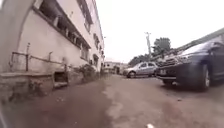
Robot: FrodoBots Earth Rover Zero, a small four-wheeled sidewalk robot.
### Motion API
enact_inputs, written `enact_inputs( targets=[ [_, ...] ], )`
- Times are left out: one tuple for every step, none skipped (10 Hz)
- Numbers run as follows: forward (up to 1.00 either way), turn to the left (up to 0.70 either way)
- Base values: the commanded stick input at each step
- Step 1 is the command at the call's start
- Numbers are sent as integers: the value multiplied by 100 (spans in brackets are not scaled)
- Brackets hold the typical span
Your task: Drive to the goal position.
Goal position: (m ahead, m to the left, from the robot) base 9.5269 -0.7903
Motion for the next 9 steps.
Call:
enact_inputs(
  targets=[
    [70,0],
    [70,0],
    [70,0],
    [70,0],
    [70,0],
    [70,0],
    [70,0],
    [70,0],
    [70,0]
  ],
)
